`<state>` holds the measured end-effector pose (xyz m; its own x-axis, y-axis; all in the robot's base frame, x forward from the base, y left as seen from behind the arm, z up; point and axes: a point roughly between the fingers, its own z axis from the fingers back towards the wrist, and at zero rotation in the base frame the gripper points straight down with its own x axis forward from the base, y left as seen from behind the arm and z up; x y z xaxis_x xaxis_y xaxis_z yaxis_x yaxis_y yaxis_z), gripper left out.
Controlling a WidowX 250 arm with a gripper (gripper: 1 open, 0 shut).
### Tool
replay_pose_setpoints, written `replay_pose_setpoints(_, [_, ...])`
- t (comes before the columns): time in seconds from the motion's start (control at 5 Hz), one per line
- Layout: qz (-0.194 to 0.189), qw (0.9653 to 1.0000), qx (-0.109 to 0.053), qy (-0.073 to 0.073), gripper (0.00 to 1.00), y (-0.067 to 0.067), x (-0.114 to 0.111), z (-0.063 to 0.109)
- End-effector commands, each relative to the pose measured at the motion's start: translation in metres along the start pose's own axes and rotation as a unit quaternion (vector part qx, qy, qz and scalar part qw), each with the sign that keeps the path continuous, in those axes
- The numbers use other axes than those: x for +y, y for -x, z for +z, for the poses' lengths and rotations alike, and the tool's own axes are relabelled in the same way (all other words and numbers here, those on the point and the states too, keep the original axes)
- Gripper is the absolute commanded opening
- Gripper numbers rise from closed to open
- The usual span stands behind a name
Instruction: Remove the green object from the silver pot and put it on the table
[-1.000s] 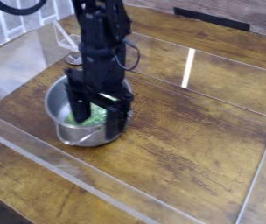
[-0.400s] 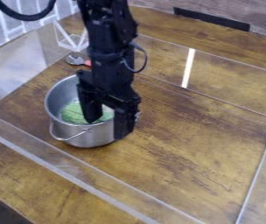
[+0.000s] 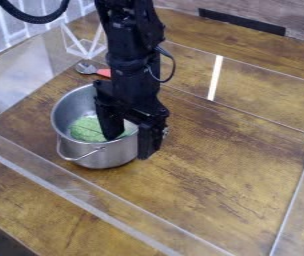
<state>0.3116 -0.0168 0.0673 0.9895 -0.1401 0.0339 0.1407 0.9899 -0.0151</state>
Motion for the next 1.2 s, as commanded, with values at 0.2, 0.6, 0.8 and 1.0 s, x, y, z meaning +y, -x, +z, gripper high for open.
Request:
replay_pose_setpoints(0.2, [0.04, 0.9979, -0.052, -0.001, 1.0, -0.014, 0.045, 0.02])
replay_pose_setpoints(0.6, [0.04, 0.9975, -0.058, 0.001, 1.0, -0.013, 0.049, 0.032])
replay_pose_setpoints(0.8, [0.067, 0.996, -0.058, 0.0, 1.0, -0.019, 0.054, 0.026])
replay_pose_setpoints(1.0, [0.093, 0.9941, -0.056, -0.001, 1.0, -0.023, 0.058, 0.018])
